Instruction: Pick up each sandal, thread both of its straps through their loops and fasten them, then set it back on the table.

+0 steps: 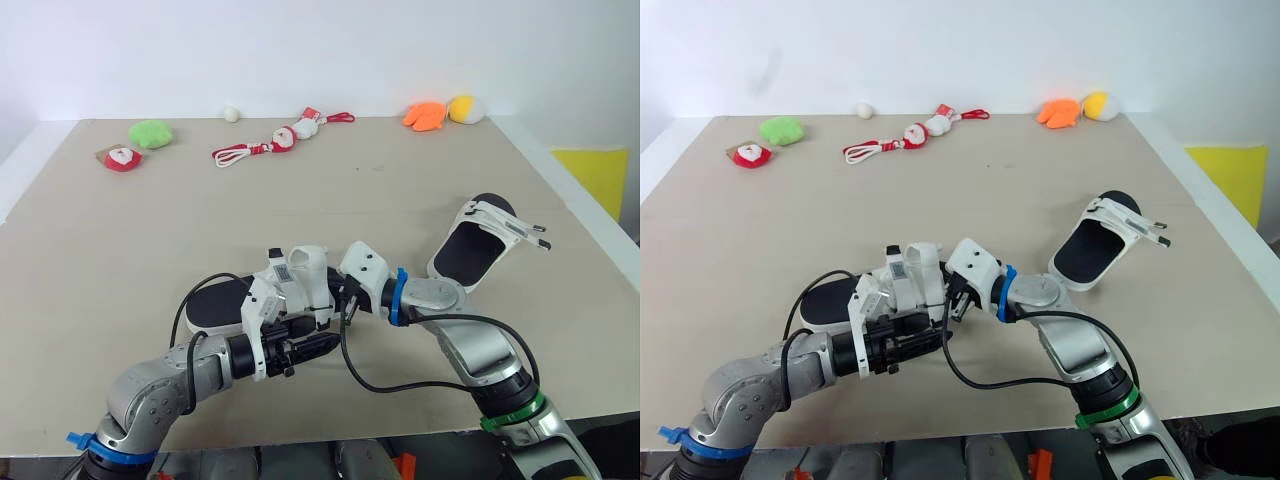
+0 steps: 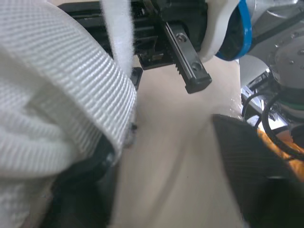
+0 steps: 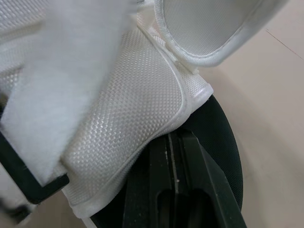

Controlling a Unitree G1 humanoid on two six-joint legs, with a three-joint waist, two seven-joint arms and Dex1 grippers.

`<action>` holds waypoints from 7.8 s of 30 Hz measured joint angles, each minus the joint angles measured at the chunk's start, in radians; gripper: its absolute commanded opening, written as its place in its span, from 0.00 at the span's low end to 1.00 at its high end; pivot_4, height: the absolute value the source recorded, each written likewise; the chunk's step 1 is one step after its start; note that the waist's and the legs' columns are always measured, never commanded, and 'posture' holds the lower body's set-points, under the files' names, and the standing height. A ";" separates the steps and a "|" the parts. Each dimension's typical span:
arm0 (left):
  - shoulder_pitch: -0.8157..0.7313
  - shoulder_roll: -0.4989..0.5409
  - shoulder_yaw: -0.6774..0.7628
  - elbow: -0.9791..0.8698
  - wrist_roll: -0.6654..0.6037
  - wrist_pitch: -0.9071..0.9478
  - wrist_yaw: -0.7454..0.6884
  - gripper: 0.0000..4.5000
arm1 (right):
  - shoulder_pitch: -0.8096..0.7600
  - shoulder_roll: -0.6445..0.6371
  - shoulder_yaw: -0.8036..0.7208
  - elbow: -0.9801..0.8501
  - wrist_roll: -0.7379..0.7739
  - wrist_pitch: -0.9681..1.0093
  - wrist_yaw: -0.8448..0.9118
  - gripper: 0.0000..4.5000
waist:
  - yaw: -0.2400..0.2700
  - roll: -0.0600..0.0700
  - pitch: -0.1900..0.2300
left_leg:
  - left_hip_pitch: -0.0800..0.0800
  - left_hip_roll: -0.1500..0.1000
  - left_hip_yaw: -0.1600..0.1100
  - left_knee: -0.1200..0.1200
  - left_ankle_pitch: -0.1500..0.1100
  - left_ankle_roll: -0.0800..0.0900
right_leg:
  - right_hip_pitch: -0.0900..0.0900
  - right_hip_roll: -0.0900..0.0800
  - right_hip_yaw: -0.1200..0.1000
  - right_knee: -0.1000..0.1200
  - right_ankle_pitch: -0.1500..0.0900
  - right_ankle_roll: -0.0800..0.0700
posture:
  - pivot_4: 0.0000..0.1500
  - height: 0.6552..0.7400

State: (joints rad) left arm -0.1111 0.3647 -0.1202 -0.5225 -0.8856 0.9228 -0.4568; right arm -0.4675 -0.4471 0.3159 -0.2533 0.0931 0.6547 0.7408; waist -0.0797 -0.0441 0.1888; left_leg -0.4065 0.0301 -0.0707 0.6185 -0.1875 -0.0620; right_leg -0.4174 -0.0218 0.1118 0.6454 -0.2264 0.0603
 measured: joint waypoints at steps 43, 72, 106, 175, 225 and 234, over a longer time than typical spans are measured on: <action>0.283 0.610 0.003 -0.153 0.236 -0.296 -0.471 0.98 | -0.011 -0.005 0.009 0.020 0.000 -0.028 0.021 0.00 | -0.002 0.003 -0.001 | 0.001 0.002 0.002 -0.003 -0.002 -0.002 | -0.004 -0.001 0.000 0.000 -0.003 -0.004 | 1.00 1.00; -0.050 0.380 -0.083 0.408 1.228 -1.905 -0.244 0.98 | -0.026 -0.006 0.010 0.046 0.000 -0.053 0.040 0.00 | 0.004 0.003 -0.002 | 0.000 0.002 0.007 -0.002 -0.003 -0.001 | -0.005 -0.002 0.001 0.000 0.002 0.002 | 1.00 1.00; -0.297 0.320 -0.348 0.504 1.294 -1.902 -0.258 0.01 | -0.019 -0.009 0.016 0.029 -0.001 -0.032 0.014 0.00 | 0.004 0.004 -0.002 | 0.001 0.001 0.003 0.000 -0.002 0.000 | 0.000 -0.001 0.001 0.001 0.004 0.009 | 1.00 1.00; -0.403 0.131 0.078 0.419 0.008 -0.090 -0.235 0.01 | -0.009 0.000 0.036 0.020 0.007 -0.045 -0.002 0.00 | 0.004 0.004 -0.002 | 0.001 0.006 0.000 0.004 -0.002 0.000 | 0.000 0.007 0.001 0.003 0.003 0.003 | 1.00 1.00; -0.548 0.069 0.082 0.630 0.208 -0.031 -0.335 0.01 | -0.007 0.002 0.036 0.024 0.000 -0.056 -0.013 0.00 | 0.004 0.004 -0.002 | 0.001 0.006 0.000 0.004 -0.001 0.000 | 0.000 0.007 0.001 0.003 0.004 0.005 | 1.00 1.00; -0.548 0.069 0.075 0.633 0.248 -0.053 -0.335 0.01 | -0.009 0.004 0.037 0.031 0.000 -0.059 -0.021 0.00 | 0.003 0.004 -0.002 | 0.001 0.006 0.000 0.004 0.000 0.000 | 0.000 0.007 0.001 0.003 0.005 0.005 | 1.00 1.00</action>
State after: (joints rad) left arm -0.6596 0.4335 -0.0456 0.1102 -0.6372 0.8696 -0.7921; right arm -0.4768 -0.4434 0.3527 -0.2227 0.0927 0.5961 0.7200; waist -0.0762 -0.0399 0.1870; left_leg -0.4051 0.0358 -0.0710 0.6225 -0.1876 -0.0616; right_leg -0.4171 -0.0153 0.1125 0.6487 -0.2218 0.0657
